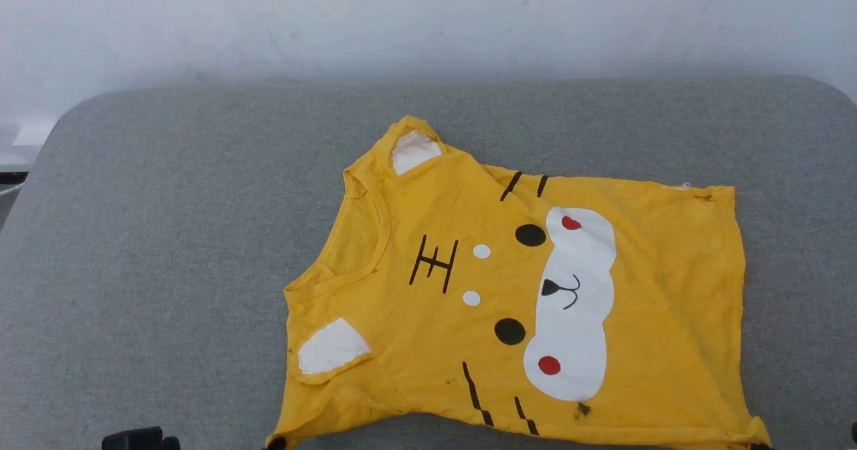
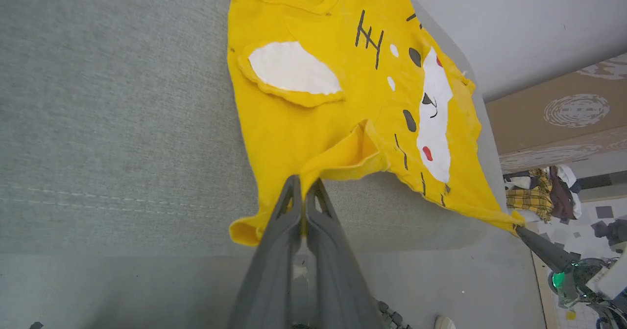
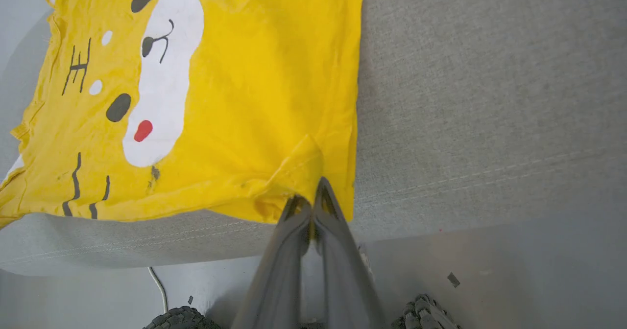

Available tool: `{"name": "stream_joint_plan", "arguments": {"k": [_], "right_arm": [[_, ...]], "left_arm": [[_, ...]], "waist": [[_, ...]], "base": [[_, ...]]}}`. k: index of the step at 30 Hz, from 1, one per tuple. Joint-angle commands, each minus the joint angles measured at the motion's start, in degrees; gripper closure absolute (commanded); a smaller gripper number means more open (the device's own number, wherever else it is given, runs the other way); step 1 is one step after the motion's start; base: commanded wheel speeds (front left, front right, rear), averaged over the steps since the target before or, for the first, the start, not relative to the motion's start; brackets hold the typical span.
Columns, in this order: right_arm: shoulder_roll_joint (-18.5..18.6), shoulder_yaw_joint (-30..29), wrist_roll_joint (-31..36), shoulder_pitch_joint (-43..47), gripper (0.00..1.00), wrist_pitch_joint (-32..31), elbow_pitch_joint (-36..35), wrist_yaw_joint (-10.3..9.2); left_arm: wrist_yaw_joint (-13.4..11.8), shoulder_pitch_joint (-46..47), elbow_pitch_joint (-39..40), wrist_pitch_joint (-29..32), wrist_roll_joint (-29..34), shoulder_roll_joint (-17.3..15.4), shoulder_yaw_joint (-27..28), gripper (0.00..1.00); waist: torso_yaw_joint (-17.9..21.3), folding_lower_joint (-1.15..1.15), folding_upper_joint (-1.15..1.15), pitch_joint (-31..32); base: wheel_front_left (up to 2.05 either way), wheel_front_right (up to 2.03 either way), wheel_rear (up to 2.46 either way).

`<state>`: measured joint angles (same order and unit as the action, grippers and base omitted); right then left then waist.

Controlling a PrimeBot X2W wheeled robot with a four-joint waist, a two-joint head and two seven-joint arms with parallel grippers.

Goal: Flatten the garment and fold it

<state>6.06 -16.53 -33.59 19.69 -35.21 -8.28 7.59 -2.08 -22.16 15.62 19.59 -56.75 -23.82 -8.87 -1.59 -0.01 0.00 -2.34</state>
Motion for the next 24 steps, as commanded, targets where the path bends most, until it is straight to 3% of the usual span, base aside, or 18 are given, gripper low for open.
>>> {"name": "stream_joint_plan", "arguments": {"k": [1, 14, 24], "right_arm": [[0.0, 0.0, 0.3, -0.5, 1.0, 1.0, -0.8, -0.1], [4.9, 4.2, 3.3, -13.7, 1.0, 6.5, 0.9, -0.1], [9.3, 8.3, 4.4, -28.6, 1.0, 8.2, 5.3, -0.1]], "left_arm": [[-0.1, 0.7, 0.9, -0.9, 1.3, -0.7, 0.5, 1.0], [3.5, 18.3, 1.0, -3.1, 8.9, -2.6, -1.5, 1.0], [6.6, 36.6, -5.6, -1.9, 13.1, -3.4, -4.4, 1.0]], "waist": [[-0.1, 0.01, 0.0, -0.3], [0.9, 0.01, 0.0, -9.1], [2.2, 0.01, 0.0, -18.6]], "base": [[0.0, 0.0, 0.0], [0.0, 0.0, 0.0], [0.0, 0.0, 0.0]]}}
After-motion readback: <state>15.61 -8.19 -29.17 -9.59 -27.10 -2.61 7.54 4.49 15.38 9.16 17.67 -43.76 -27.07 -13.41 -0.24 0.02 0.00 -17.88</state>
